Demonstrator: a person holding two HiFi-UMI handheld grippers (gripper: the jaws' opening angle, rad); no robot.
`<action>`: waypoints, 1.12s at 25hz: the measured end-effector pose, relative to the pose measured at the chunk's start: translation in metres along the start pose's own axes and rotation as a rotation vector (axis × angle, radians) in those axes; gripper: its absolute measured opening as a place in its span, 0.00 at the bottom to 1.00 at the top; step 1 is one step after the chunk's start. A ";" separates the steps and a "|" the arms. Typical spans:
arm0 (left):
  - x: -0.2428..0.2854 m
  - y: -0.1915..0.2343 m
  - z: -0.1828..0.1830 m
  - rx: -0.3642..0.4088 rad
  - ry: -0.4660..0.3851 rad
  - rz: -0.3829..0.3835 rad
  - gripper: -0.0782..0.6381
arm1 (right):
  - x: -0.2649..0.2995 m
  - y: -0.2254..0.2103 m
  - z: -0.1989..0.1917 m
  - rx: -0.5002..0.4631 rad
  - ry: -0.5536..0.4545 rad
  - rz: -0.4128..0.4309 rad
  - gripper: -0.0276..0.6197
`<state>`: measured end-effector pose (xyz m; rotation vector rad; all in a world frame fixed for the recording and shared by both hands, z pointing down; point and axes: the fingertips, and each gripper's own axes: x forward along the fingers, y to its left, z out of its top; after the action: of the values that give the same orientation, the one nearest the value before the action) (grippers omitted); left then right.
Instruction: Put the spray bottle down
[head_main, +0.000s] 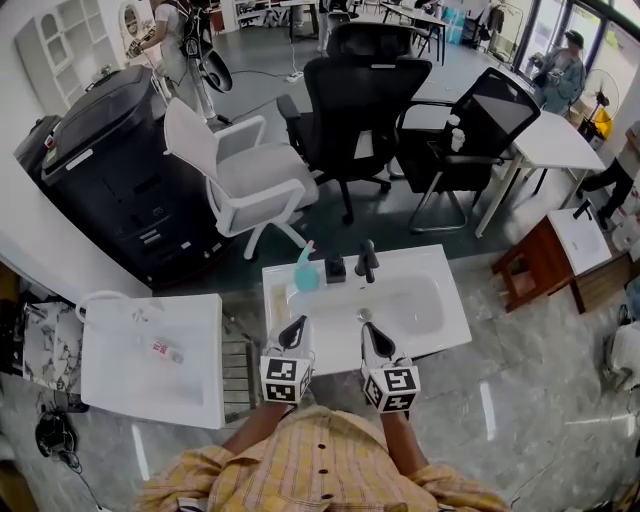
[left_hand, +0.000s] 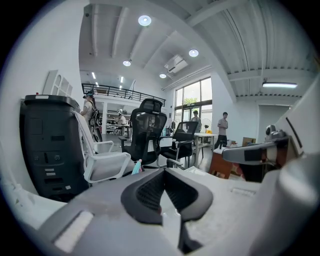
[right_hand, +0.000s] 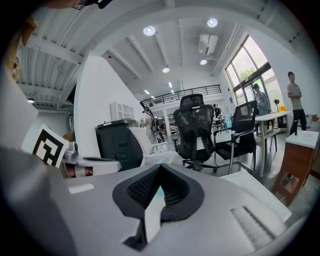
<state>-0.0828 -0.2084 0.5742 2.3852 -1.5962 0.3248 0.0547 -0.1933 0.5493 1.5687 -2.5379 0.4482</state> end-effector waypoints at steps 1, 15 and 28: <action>-0.002 -0.001 -0.001 0.000 -0.003 0.002 0.11 | -0.001 0.000 0.000 -0.002 -0.001 0.001 0.04; -0.020 -0.017 -0.003 -0.013 -0.016 0.002 0.11 | -0.012 -0.010 -0.006 0.017 -0.008 -0.014 0.04; -0.022 -0.021 -0.006 -0.006 -0.024 -0.002 0.11 | -0.012 -0.011 -0.004 0.011 -0.026 -0.014 0.04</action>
<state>-0.0721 -0.1800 0.5712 2.3947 -1.6028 0.2911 0.0701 -0.1862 0.5518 1.6057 -2.5463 0.4432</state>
